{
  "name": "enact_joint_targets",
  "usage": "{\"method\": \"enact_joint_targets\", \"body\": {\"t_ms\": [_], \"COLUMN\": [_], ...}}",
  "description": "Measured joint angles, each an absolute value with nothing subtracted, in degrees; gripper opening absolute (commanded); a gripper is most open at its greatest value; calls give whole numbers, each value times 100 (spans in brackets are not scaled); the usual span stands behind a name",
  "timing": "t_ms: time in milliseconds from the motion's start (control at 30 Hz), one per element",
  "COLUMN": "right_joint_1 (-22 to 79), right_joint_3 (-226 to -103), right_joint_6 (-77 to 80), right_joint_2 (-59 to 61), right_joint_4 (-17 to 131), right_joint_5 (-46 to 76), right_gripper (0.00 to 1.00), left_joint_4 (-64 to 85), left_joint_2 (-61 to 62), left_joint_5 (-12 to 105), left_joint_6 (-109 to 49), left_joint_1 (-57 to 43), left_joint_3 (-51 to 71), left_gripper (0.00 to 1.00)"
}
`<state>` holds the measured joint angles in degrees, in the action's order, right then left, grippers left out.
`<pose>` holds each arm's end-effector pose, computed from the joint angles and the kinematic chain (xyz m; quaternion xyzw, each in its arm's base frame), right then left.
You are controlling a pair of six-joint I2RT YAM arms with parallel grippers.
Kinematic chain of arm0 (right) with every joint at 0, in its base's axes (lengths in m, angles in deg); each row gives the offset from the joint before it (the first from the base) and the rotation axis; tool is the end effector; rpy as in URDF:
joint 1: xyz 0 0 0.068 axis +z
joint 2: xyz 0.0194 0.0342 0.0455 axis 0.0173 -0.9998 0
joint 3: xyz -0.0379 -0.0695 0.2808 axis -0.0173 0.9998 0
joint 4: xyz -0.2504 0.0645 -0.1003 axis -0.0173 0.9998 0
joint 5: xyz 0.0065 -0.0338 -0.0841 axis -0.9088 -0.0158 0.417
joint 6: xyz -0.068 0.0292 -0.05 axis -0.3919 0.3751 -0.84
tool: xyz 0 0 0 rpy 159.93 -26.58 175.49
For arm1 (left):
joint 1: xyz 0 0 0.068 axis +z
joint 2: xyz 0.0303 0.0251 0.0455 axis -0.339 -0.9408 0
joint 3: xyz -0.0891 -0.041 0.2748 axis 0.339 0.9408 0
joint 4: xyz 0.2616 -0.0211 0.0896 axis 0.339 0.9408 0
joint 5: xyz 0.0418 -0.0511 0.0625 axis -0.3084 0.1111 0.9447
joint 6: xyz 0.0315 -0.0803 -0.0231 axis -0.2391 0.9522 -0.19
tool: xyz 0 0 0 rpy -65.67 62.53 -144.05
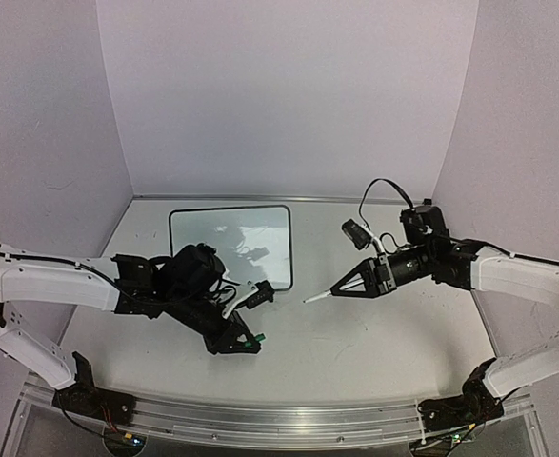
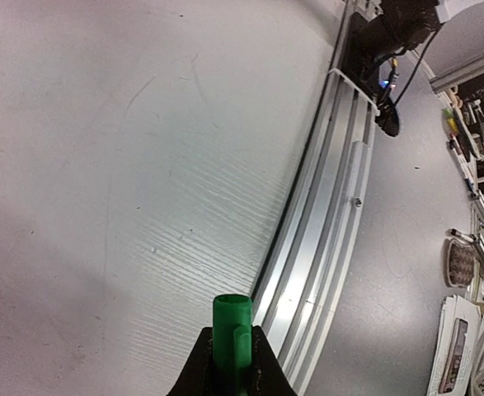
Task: Write a sentence on the whiteboard
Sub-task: Place the pen cap at the center of the board.
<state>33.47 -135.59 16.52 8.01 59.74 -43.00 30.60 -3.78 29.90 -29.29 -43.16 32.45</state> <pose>0.2017 0.2261 0.2641 -0.3459 0.6977 0.6105 0.1447 0.1177 -0.3038 0.2067 0.4627 0.7886 -0.3724 0.1590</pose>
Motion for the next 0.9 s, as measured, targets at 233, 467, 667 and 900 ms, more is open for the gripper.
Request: {"method": "enact_joint_targets", "body": {"t_ms": [233, 467, 667, 900], "right_joint_1": [3344, 3429, 3585, 3647], "right_joint_3": [-13539, -13494, -13368, -13250], "right_joint_6": [1682, 1896, 2035, 2138], "right_joint_2": [1039, 1159, 1222, 1272], "right_joint_4": [6330, 6472, 6480, 6507], "right_joint_5": [-3551, -2377, -1680, -1274], "right_gripper": [0, 0, 0, 0], "left_joint_4": [3017, 2823, 2684, 2654], "left_joint_2": [-631, -1272, -1693, -2104], "left_joint_5": [3801, 4303, 4463, 4535], "left_joint_6": [-2373, -1720, -1394, -1244], "left_joint_1": [-4123, -4006, -4006, -3999], "left_joint_3": [3421, 3483, 3465, 3427], "left_gripper": [0, 0, 2, 13]}}
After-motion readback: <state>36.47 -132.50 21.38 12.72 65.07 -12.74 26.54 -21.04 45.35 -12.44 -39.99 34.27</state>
